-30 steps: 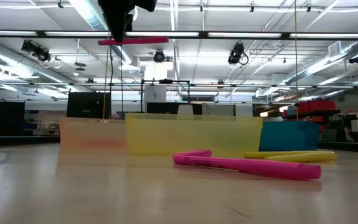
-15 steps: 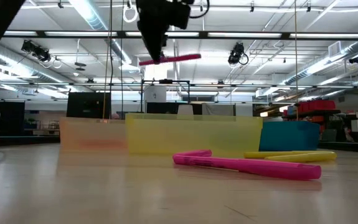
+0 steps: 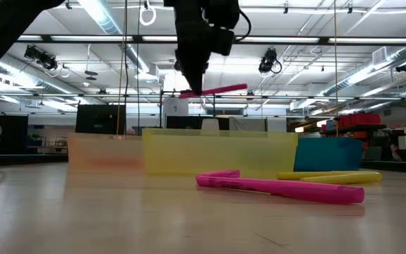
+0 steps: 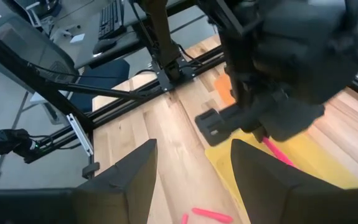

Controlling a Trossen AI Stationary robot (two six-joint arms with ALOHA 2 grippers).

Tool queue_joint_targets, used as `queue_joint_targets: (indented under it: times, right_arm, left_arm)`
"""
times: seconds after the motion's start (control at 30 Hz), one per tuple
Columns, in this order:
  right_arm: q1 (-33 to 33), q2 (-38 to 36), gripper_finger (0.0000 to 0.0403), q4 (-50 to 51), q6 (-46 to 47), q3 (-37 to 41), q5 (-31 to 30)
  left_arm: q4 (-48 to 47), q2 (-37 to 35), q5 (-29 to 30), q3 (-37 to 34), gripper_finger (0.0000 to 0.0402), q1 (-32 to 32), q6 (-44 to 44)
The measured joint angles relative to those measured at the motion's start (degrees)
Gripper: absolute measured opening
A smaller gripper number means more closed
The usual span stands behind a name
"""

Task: Pick & Place Markers
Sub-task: Put the top pink marker pen into the yellow bin

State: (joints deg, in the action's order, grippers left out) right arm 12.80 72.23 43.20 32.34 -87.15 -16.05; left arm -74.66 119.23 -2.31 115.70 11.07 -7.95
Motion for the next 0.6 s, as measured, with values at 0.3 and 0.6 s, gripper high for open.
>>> queue_joint_targets:
  times: [0.3, 0.6]
  right_arm:
    - [0.0, 0.0, 0.0206, -0.1, 0.2, 0.0, 0.0]
    - [0.0, 0.0, 0.0206, 0.3, 0.0, 0.0, 0.0]
  left_arm:
    - [3.0, 3.9, -0.5, -6.0, 0.0025, 0.0, -0.2]
    - [12.5, 4.1, 0.8, -14.5, 0.0025, 0.0, 0.0]
